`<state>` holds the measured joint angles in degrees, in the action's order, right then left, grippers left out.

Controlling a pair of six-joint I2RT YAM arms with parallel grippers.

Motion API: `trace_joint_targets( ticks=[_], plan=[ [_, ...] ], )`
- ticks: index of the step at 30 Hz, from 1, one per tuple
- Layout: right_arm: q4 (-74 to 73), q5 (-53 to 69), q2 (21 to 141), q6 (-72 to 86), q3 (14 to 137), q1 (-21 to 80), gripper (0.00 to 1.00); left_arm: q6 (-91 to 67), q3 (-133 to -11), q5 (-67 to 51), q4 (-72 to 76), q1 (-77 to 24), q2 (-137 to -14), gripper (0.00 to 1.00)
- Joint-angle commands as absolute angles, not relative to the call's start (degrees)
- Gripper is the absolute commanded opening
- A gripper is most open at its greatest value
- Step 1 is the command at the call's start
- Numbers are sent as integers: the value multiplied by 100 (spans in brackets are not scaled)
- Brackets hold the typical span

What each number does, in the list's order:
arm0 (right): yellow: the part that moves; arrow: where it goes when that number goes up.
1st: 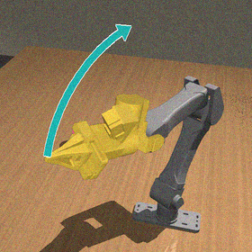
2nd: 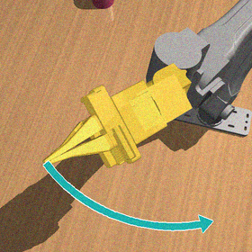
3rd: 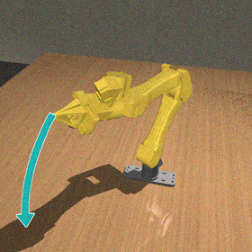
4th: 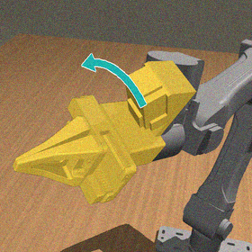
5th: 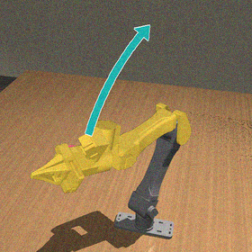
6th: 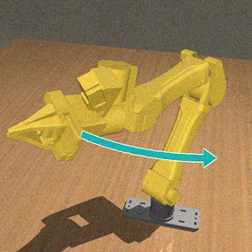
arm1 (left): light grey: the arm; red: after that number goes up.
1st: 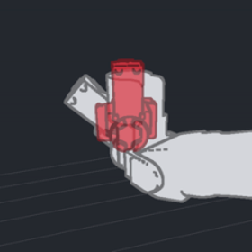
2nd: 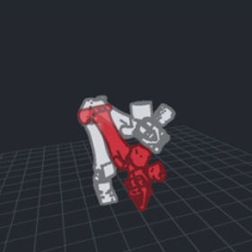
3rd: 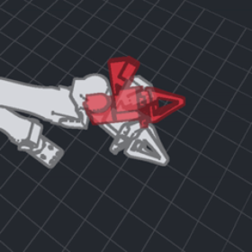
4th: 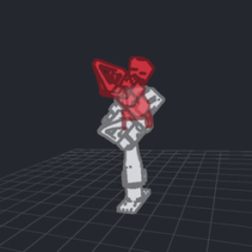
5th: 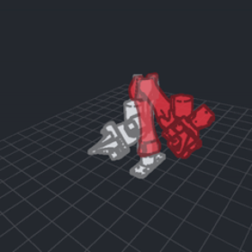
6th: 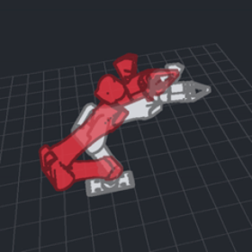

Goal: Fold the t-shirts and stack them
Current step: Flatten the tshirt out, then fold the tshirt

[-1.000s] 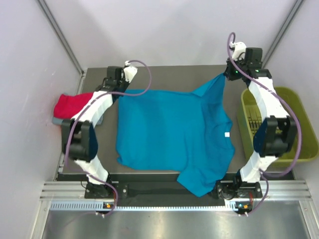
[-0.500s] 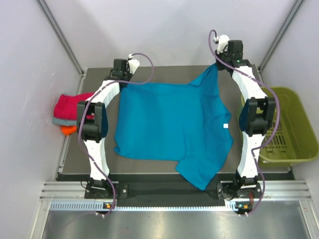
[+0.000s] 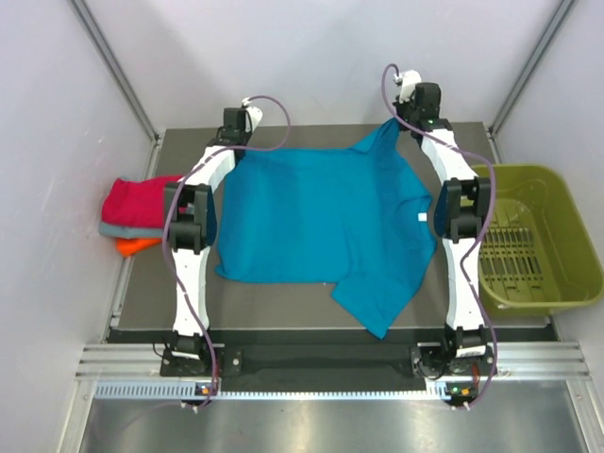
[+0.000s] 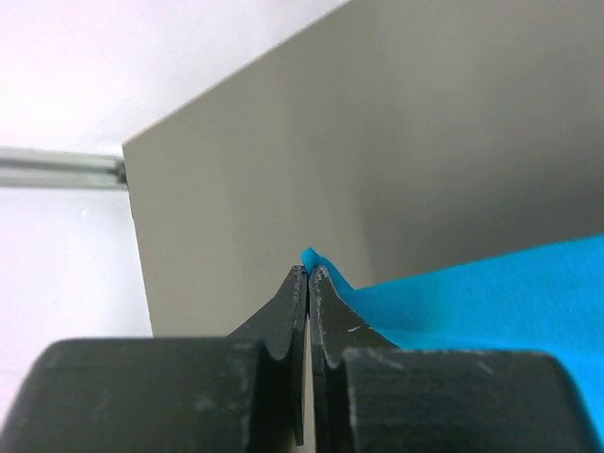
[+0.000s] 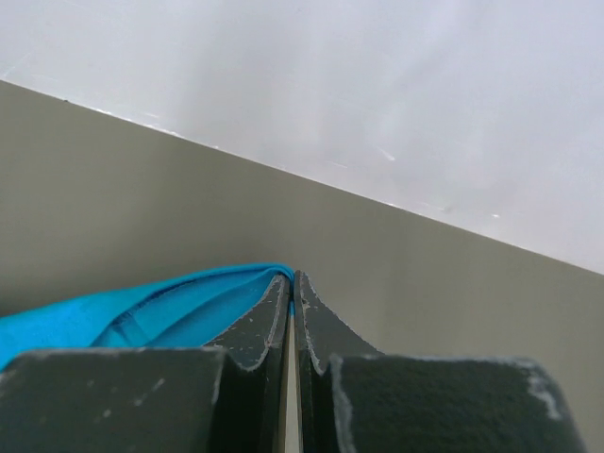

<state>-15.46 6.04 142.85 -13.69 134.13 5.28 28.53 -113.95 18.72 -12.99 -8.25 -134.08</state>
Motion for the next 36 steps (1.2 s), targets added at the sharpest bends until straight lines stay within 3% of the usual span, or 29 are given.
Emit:
trace_joint_targets(
  ticks=[1, 15, 25, 36],
  plan=[
    [-809, 449, 14343, -1231, 13843, 659, 0, 2619, -11733, 2303, -941, -633, -13552, 0],
    [-694, 158, 14511, -1327, 13861, 659, 0, 2953, -12498, 2251, -853, -501, -14221, 0],
    [-1598, 597, 13371, -1433, 13114, 650, 0, 2216, -12130, 1207, -2142, -501, -13142, 0],
    [-2162, 1186, 11778, -1213, 11182, 738, 0, 1846, -10398, 334, -3005, -501, -11401, 0]
  ],
)
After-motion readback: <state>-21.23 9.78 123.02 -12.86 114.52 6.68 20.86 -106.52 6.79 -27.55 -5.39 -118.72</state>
